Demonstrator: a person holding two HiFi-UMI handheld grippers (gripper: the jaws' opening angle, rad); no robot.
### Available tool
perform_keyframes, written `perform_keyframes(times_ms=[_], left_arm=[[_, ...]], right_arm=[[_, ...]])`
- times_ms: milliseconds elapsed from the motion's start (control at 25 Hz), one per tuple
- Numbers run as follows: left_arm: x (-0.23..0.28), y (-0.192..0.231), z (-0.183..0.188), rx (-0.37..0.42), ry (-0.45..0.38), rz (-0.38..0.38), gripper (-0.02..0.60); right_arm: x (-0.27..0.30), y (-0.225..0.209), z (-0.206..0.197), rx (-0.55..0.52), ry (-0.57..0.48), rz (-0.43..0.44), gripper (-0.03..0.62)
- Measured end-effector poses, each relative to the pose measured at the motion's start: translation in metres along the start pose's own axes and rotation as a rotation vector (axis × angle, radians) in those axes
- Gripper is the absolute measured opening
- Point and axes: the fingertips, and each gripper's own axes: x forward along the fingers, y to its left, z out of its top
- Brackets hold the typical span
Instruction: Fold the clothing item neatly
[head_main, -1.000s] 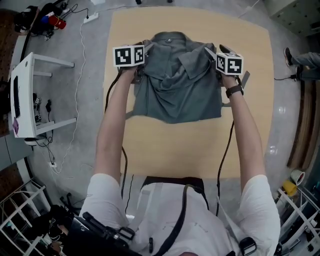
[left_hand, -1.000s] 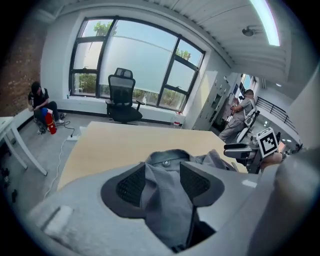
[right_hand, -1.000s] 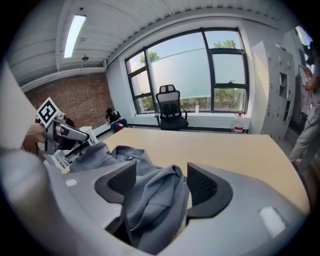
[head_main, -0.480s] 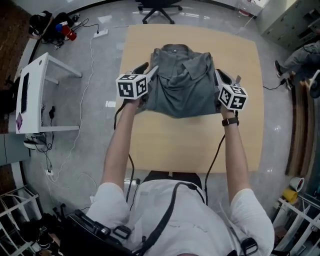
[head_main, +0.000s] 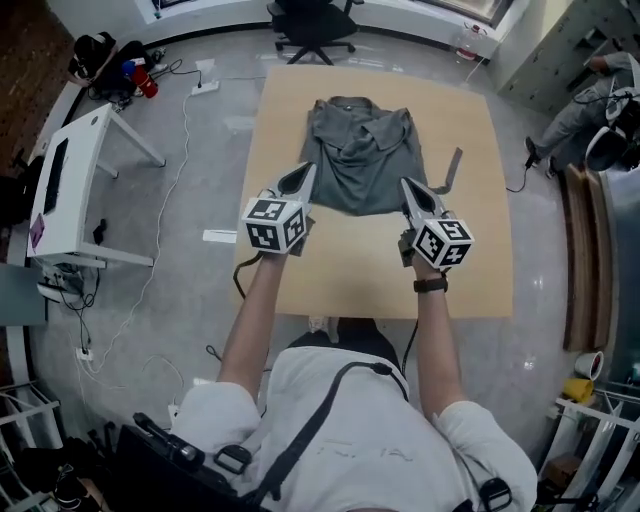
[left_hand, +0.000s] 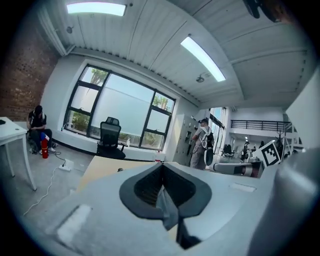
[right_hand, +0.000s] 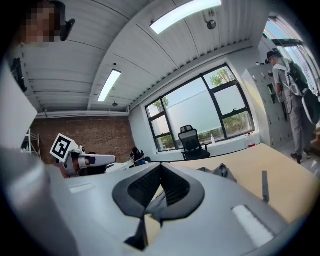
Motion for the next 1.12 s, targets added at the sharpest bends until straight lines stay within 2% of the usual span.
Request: perform_keyframes(times_ms=[120,280,400,560,760,960,1120], left_arm=[[-0.026,-0.036,-0.012,0.063,0.013,-0.017,0.000],[-0.065,-0.085,-0.015,0.086,-0.037,-0.010,0.000],[-0.093,-0.125,-0.017,0.100,-0.068,-0.020,0.000],[-0.127,-0.183,-0.034,0.177,-0.083,0.013,0.000],[-0.176,-0.256,-0.075,0.176,-0.087,0.065,0.000],[-0.213,-0.299,-0.117,0.163,-0.018,0.104,0.000],[-0.238,-0.306,-0.100,0.204,-0.067,0.120,0.000]], right_arm=[[-0.034,0.032,-0.013,0.019,-0.021,0.002,0.005],[-0.079,0.064,-0.022,0.041,-0.073,0.008,0.005],[-0.114,0.080,-0.019,-0.019,-0.100,0.011,0.005],[-0.178,0.097,-0.021,-0.101,-0.124,0.023,0.005],[-0.272,0.107,-0.047,-0.124,-0.103,0.025,0.005],[-0.327,0.111,-0.084,-0.055,-0.038,0.042,0.005],[-0.345,0.128,-0.078,-0.080,-0.065,0.048,0.005]])
